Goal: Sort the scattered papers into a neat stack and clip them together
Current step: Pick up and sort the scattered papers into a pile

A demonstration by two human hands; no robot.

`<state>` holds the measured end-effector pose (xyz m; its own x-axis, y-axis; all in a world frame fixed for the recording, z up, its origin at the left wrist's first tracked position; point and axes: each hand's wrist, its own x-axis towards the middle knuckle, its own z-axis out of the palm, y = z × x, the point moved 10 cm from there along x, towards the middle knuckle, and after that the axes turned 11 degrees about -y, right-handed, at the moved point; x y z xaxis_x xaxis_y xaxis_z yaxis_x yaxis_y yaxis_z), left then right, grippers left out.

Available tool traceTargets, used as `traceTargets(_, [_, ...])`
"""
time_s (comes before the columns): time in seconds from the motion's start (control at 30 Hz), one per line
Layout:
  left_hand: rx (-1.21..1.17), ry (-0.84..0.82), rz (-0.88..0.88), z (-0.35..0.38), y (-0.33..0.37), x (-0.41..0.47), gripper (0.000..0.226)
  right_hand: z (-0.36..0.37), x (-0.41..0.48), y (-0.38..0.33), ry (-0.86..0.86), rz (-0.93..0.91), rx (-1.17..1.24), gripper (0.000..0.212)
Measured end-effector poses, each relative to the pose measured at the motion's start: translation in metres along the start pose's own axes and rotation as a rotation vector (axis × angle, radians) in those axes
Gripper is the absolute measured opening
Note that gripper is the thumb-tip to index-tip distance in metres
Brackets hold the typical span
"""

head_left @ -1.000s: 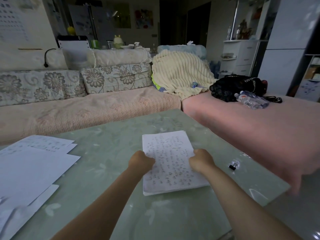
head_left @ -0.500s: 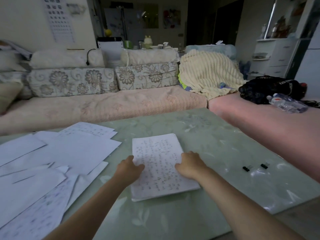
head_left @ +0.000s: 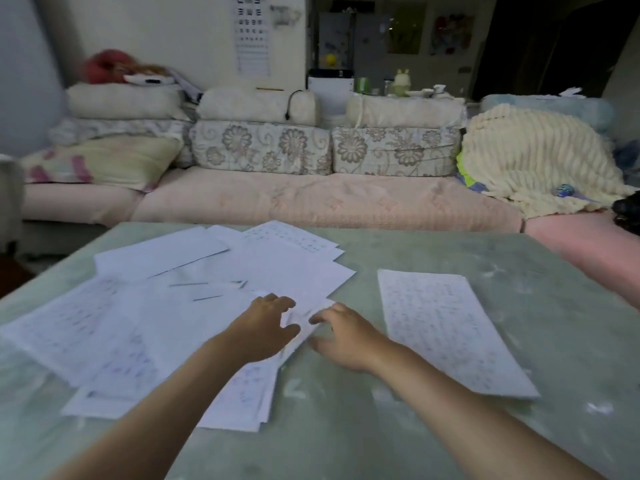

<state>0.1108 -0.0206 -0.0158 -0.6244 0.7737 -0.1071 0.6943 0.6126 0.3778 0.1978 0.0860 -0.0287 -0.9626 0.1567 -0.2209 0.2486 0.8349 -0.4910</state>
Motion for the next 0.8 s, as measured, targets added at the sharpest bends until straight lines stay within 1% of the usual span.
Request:
traceTargets(0.03, [-0.008,-0.005,-0.007,-0.004,-0.018,-0.010,0.066,0.012,0.008,-0.014,-0.024,-0.038,-0.033,0.055])
traceTargets(0.1, [0.047,-0.015,-0.043,-0.007,-0.052,-0.030,0.080,0.036,0.020,-0.038,-0.099,-0.104,-0.099,0.071])
traceTargets(0.17, [0.181,-0.042,-0.144,-0.004,-0.089,-0.049,0.084,0.057,0.029,-0.058,-0.166,-0.146,-0.160,0.089])
traceTargets(0.2, [0.227,-0.064,-0.202,-0.002,-0.108,-0.057,0.089,0.064,0.034,-0.065,-0.177,-0.154,-0.188,0.095])
traceTargets(0.27, [0.235,-0.121,-0.297,0.003,-0.142,-0.070,0.101,0.075,0.044,-0.075,-0.179,-0.148,-0.217,0.101])
traceTargets(0.33, [0.185,-0.135,-0.317,0.007,-0.161,-0.080,0.102,0.086,0.051,-0.079,-0.205,-0.124,-0.233,0.102])
traceTargets(0.4, [0.187,-0.069,-0.259,0.003,-0.162,-0.084,0.094,0.091,0.058,-0.080,-0.200,-0.111,-0.295,0.100])
traceTargets(0.5, [0.248,0.032,-0.174,-0.006,-0.152,-0.088,0.076,0.078,0.064,-0.084,-0.060,-0.115,-0.379,0.092])
traceTargets(0.53, [0.287,0.047,-0.152,-0.008,-0.148,-0.088,0.063,0.073,0.064,-0.085,-0.020,-0.124,-0.376,0.087])
traceTargets(0.6, [0.382,0.133,-0.062,-0.014,-0.134,-0.088,0.031,0.067,0.063,-0.085,0.029,-0.145,-0.340,0.082])
traceTargets(0.63, [0.400,0.185,-0.006,-0.019,-0.126,-0.090,0.022,0.062,0.062,-0.084,0.063,-0.157,-0.326,0.081])
traceTargets(0.67, [0.391,0.210,0.036,-0.021,-0.120,-0.092,0.020,0.055,0.060,-0.086,0.118,-0.178,-0.331,0.078])
traceTargets(0.73, [0.321,0.205,0.111,-0.023,-0.109,-0.094,0.023,0.041,0.056,-0.091,0.240,-0.245,-0.350,0.067])
traceTargets(0.77, [0.256,0.208,0.145,-0.027,-0.105,-0.097,0.023,0.037,0.056,-0.092,0.272,-0.290,-0.326,0.059])
traceTargets(0.8, [0.178,0.217,0.170,-0.031,-0.101,-0.101,0.022,0.035,0.057,-0.092,0.257,-0.314,-0.280,0.052])
